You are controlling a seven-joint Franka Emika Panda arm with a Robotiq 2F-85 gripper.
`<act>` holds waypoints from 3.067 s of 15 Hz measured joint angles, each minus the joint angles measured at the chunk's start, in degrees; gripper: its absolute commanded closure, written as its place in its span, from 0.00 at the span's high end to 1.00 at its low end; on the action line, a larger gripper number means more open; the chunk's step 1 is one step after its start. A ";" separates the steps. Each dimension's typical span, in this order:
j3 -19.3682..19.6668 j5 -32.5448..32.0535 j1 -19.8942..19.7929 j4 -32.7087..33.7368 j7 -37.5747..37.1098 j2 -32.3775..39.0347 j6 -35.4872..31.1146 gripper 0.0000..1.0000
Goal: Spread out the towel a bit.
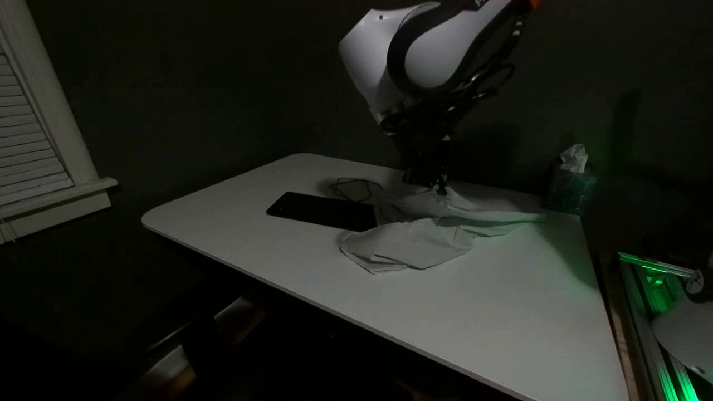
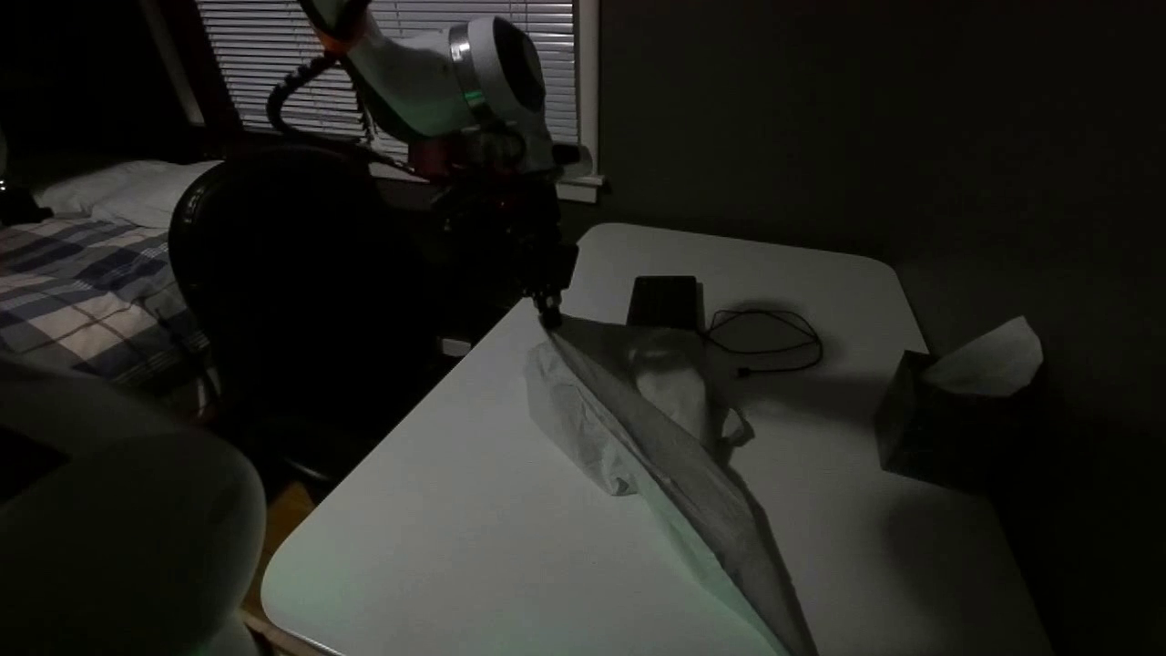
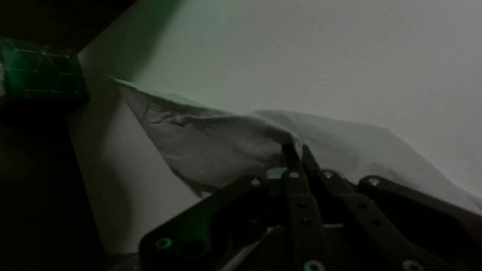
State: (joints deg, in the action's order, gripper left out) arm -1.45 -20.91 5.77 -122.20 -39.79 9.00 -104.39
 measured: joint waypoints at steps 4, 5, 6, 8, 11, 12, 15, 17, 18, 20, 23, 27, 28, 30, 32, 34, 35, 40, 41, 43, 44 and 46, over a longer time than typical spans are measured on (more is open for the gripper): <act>0.17 -3.94 -0.27 -0.10 -2.13 -10.64 9.81 0.01; 0.06 -5.66 -0.44 -0.17 -3.53 -13.44 11.14 0.01; -0.15 -7.13 -0.69 -0.22 -4.83 -15.98 12.27 0.01; -0.78 -10.00 -1.48 -0.33 -7.55 -20.86 14.35 0.01; -1.72 -13.69 -3.22 -1.00 -11.04 -26.43 15.08 0.02; -1.84 -14.03 -3.54 -1.33 -11.38 -27.45 15.08 0.02; -2.07 -14.27 -3.76 -1.87 -12.08 -27.96 15.08 0.01; -2.24 -14.32 -3.92 -2.09 -12.51 -27.80 15.08 0.01; -2.26 -14.32 -4.43 -1.96 -13.07 -27.39 15.08 0.01; -1.74 -14.36 -6.52 -1.35 -14.49 -25.59 15.08 0.01; 0.99 -15.82 -10.75 -0.66 -18.21 -21.14 14.91 0.01; 5.80 -18.64 -15.09 0.12 -25.16 -13.36 13.53 0.01; 6.98 -19.29 -15.80 0.38 -27.12 -11.20 12.20 0.01; 9.14 -20.89 -16.83 0.78 -31.00 -6.90 8.53 0.01; 10.91 -23.17 -17.43 0.91 -35.52 -2.32 4.21 0.01; 12.44 -25.71 -17.57 1.44 -40.49 2.45 1.46 0.01; 13.17 -26.84 -17.59 2.04 -43.16 4.96 0.58 0.01; 16.32 -29.03 -18.28 6.52 -52.75 15.42 -5.43 0.01; 16.77 -29.04 -18.56 7.45 -53.52 17.03 -6.55 0.27; 17.57 -29.04 -19.24 9.51 -54.40 20.09 -7.83 0.35; 17.81 -29.03 -19.53 10.41 -54.41 21.16 -8.25 0.44; 17.68 -28.97 -19.67 11.46 -52.66 21.61 -8.81 0.59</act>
State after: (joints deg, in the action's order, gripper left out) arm 16.23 -49.88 -13.90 -110.74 -92.46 30.61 -113.20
